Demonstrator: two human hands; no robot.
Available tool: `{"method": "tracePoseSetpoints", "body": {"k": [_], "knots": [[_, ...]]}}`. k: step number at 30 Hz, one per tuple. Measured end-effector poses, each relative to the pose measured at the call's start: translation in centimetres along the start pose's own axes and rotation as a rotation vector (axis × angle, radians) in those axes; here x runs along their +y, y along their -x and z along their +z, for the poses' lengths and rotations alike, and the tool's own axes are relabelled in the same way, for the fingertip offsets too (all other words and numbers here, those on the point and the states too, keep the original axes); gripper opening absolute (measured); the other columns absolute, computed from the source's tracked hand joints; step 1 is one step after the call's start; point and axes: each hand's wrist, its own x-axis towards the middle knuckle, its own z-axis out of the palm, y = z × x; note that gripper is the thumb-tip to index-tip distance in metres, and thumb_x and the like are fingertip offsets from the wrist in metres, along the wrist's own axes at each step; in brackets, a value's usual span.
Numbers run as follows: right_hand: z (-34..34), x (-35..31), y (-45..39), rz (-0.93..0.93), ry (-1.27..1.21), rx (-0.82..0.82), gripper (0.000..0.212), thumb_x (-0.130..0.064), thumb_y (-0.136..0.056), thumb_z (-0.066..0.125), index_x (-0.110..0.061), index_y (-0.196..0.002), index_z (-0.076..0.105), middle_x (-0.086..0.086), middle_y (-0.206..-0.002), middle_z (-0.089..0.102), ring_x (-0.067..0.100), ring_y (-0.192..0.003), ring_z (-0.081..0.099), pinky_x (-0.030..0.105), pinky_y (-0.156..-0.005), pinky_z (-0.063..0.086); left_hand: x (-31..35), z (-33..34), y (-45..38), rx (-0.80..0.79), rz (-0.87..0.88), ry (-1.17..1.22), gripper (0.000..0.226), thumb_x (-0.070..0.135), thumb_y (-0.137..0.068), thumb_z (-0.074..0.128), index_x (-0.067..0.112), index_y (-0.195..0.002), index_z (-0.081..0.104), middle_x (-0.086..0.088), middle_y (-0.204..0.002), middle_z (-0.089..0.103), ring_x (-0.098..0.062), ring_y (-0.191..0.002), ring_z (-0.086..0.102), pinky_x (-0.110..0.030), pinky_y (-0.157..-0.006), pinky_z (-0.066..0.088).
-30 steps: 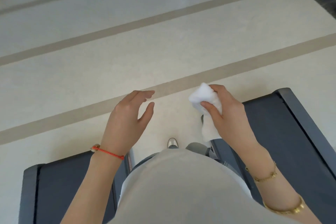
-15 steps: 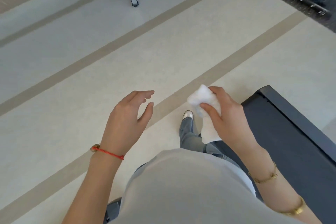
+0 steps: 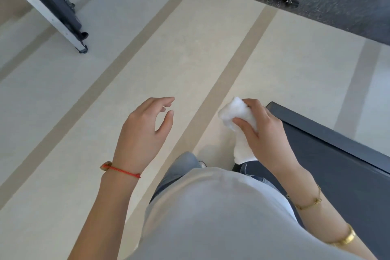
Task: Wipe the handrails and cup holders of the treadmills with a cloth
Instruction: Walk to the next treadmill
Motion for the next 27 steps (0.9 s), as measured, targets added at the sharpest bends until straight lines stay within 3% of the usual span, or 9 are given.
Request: {"method": "tracePoseSetpoints", "body": {"k": [10,17,20,24,27], "knots": [[-2.4,4.0,-10.4,0.284,0.013,0.214,0.024,-0.024,-0.096,0.056,-0.017,-0.119,0.052,-0.006,-0.096,0.059,0.020,-0.080,0.055,0.043,-0.069,0.049,1.5,5.9,-19.8,-0.236,0.275,0.045,0.026,0.018,-0.096,0.057,0.019,-0.120,0.065,0.008,-0.111,0.067,-0.009,-0.100,0.063,-0.036,-0.086,0.052],[-4.9,7.9,-20.0,0.465,0.002,0.429,0.024,-0.026,-0.095,0.057,-0.019,-0.118,0.052,-0.012,-0.087,0.056,0.007,-0.073,0.048,0.028,-0.064,0.042,5.0,11.0,-35.3,-0.376,0.488,0.070,0.025,0.018,-0.096,0.057,0.020,-0.119,0.065,0.009,-0.110,0.066,-0.006,-0.097,0.063,-0.035,-0.085,0.052],[-6.3,9.5,-24.0,0.521,-0.012,0.533,0.023,-0.026,-0.096,0.057,-0.020,-0.117,0.052,-0.017,-0.084,0.054,0.007,-0.074,0.048,0.020,-0.064,0.040,7.4,13.2,-41.5,-0.431,0.599,0.074,0.024,0.017,-0.097,0.057,0.018,-0.119,0.065,0.009,-0.110,0.066,-0.006,-0.097,0.063,-0.029,-0.086,0.051],[-7.9,11.3,-27.7,0.604,0.002,0.643,0.021,-0.028,-0.096,0.056,-0.022,-0.116,0.051,-0.014,-0.088,0.056,0.007,-0.075,0.048,0.021,-0.063,0.040,10.7,15.8,-48.1,-0.509,0.716,0.072,0.024,0.017,-0.097,0.057,0.017,-0.119,0.066,0.008,-0.110,0.067,-0.006,-0.098,0.063,-0.024,-0.086,0.048],[-9.2,12.9,-29.5,0.670,-0.001,0.711,0.019,-0.030,-0.097,0.054,-0.026,-0.115,0.050,-0.021,-0.088,0.054,-0.004,-0.083,0.051,0.012,-0.067,0.039,13.1,18.4,-51.9,-0.565,0.776,0.087,0.024,0.017,-0.097,0.057,0.017,-0.119,0.066,0.008,-0.109,0.067,-0.005,-0.098,0.062,-0.020,-0.087,0.045]]}}
